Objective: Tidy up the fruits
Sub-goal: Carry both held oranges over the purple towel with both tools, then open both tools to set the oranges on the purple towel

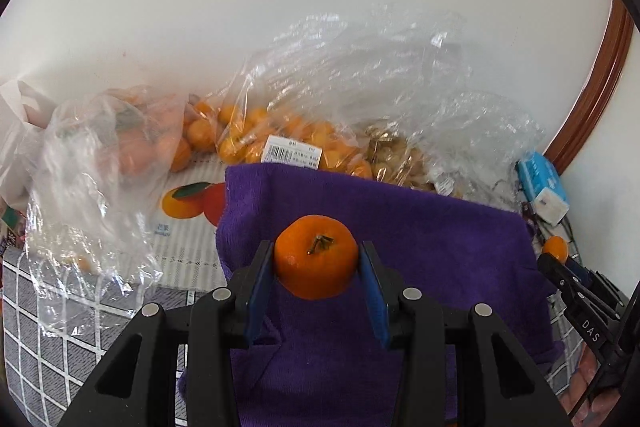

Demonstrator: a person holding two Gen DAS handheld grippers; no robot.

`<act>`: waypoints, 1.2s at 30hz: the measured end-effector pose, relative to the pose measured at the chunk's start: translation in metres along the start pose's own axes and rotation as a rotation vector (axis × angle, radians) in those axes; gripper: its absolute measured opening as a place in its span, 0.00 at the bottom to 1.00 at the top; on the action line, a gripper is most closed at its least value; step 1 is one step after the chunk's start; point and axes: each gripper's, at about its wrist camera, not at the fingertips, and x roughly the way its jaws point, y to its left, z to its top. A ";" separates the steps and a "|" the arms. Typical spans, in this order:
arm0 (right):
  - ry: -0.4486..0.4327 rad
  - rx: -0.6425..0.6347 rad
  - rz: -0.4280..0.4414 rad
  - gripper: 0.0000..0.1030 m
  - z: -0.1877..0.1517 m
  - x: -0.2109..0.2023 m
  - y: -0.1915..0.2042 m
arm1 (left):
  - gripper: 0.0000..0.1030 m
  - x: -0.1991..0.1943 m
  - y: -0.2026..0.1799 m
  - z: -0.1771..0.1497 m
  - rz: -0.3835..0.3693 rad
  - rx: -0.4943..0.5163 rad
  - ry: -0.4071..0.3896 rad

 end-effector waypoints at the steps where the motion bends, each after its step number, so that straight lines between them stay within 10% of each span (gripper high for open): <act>1: 0.010 -0.006 -0.004 0.34 -0.002 0.004 0.000 | 0.39 0.005 0.000 -0.004 0.005 0.005 0.007; 28: 0.182 -0.059 -0.051 0.34 -0.026 0.064 0.001 | 0.39 0.049 -0.013 -0.017 -0.019 0.066 0.140; 36: 0.138 -0.077 -0.053 0.61 -0.020 0.039 0.010 | 0.47 0.041 -0.017 -0.014 -0.017 0.100 0.145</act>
